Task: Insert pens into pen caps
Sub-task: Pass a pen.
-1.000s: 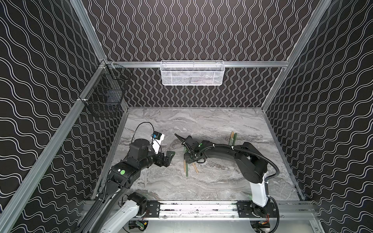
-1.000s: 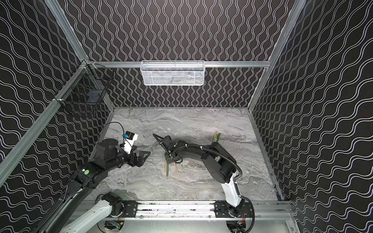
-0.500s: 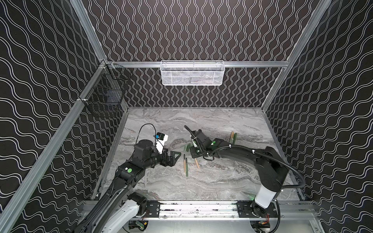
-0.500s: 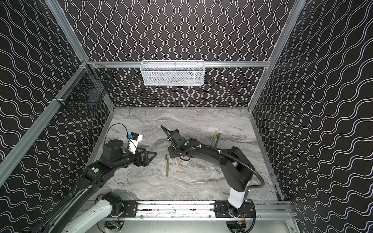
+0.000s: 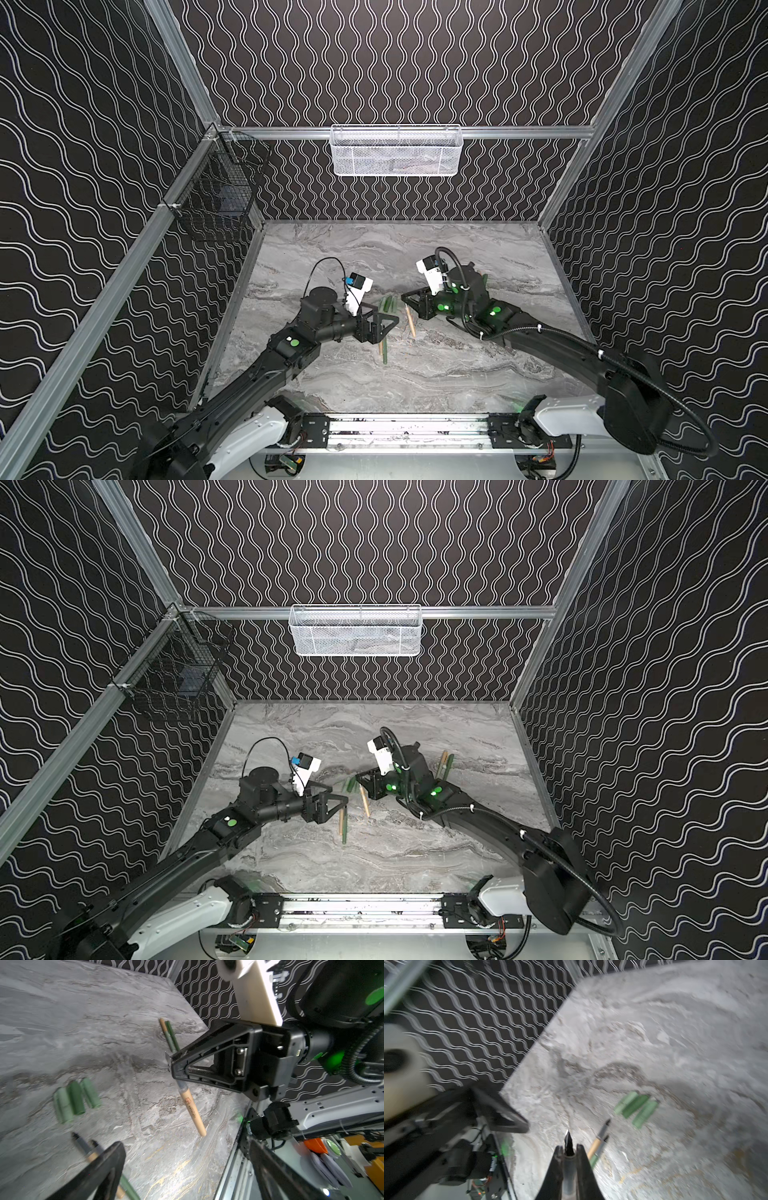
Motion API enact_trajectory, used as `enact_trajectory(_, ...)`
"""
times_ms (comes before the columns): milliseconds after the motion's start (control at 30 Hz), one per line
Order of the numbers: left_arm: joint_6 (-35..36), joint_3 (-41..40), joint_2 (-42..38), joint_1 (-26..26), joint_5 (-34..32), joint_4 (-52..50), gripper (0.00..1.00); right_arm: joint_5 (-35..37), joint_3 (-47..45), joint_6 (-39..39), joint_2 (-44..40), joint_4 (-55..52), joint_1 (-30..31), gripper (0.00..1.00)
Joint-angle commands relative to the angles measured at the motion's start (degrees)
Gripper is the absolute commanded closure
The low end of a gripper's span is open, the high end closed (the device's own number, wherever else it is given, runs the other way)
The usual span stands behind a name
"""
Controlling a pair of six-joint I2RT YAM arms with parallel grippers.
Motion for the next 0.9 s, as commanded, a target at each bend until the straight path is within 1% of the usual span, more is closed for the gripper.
enact_trajectory(0,-1.69,-0.49,2.29,-0.8,4.27,10.72,0.06,-7.04,-2.67,-0.27,-2.86,11.59,-0.1,0.9)
enact_trajectory(233,-1.65,-0.64,6.0,-2.16,8.19,17.39,0.1,-15.01,-7.7,2.79,-7.04,23.91,-0.21,0.91)
enact_trajectory(500,-3.7,-2.83,6.21,-3.51,14.66,27.23,0.25,-19.18,-9.22,9.06,-7.66,35.36,-0.65,0.91)
enact_trajectory(600,-4.17,-3.58,5.56,-3.68,15.79,29.37,0.35,-19.88,-9.48,11.74,-7.35,39.59,-0.94,0.91)
enact_trajectory(667,-4.04,-3.91,5.08,-3.77,16.13,29.73,0.46,-20.31,-9.49,13.39,-7.06,41.95,-0.96,0.91)
enact_trajectory(767,-4.34,-4.44,4.1,-3.77,16.64,31.12,0.58,-19.89,-9.96,14.82,-6.96,43.89,-1.06,0.91)
enact_trajectory(867,-5.0,-4.73,3.78,-3.77,18.06,33.27,0.65,-18.61,-10.69,15.49,-7.22,44.62,-1.05,0.91)
